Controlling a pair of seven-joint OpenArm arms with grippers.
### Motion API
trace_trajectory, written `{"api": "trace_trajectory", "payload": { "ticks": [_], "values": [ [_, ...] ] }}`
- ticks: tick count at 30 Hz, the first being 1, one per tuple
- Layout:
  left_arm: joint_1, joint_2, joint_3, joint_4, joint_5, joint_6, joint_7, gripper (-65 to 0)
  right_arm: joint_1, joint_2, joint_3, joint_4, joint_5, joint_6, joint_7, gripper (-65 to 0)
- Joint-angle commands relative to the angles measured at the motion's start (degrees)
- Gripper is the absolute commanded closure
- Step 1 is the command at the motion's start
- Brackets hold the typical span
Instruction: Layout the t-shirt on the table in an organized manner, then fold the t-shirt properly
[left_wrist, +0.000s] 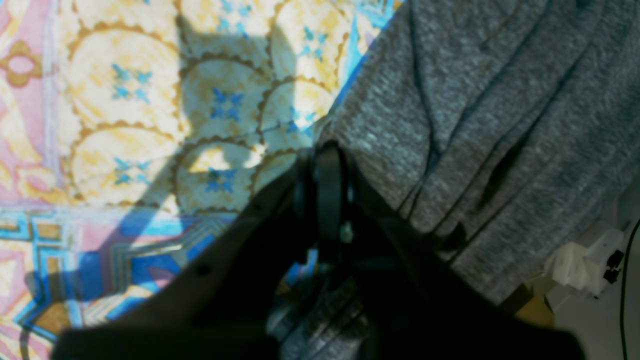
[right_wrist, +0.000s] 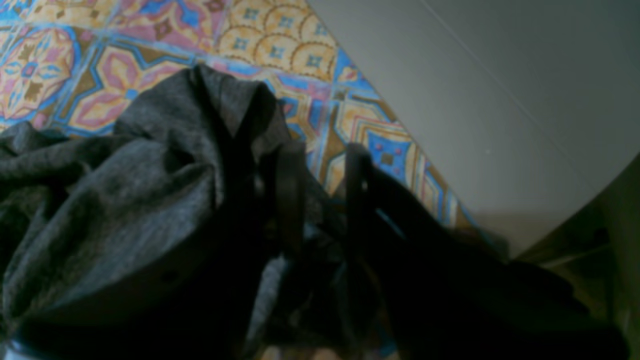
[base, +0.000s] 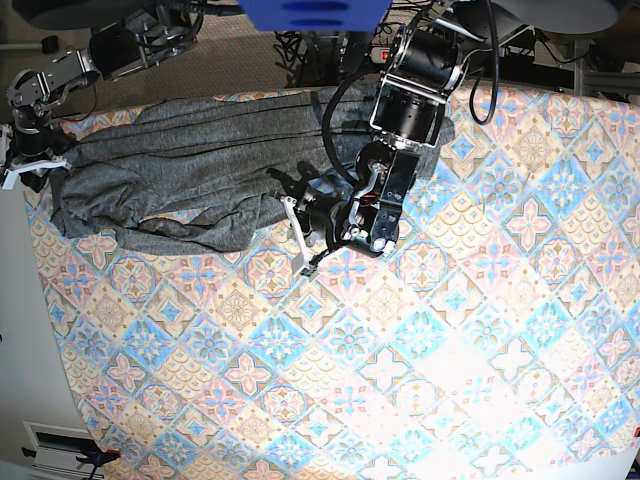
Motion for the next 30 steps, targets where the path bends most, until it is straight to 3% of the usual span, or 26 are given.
{"api": "trace_trajectory", "payload": {
  "ticks": [1,7,16,20,26,30],
  "values": [
    [0.60,0.47,0.35,-0.32,-0.59,-0.19,3.13,0.0,0.56,1.14,0.00,1.27,1.15,0.12,1.47,-13.4],
    [0.25,0.65,0.17,0.47,-0.77,-0.19,2.69,0.0,0.56,1.14,0.00,1.27,1.15,0.12,1.47,-13.4],
    [-2.57,1.51,-0.88,12.95,-0.77,-0.01,3.13,0.0,0.56,1.14,0.00,1.27,1.15,0.12,1.47,-13.4],
    [-4.94,1.51,-3.43,16.47,-0.95,2.18,3.13,0.0,0.56,1.14,0.00,1.27,1.15,0.12,1.47,-13.4],
    [-5.47,1.51,-3.61,28.95,-12.02,2.54,12.62,0.0,0.56,1.14,0.18,1.27,1.15,0.12,1.47,-13.4],
    [-3.71,1.51,-3.69,36.34,-15.98,2.54,13.37,0.0,0.56,1.14,0.18,1.27,1.15,0.12,1.47,-13.4]
  ]
}}
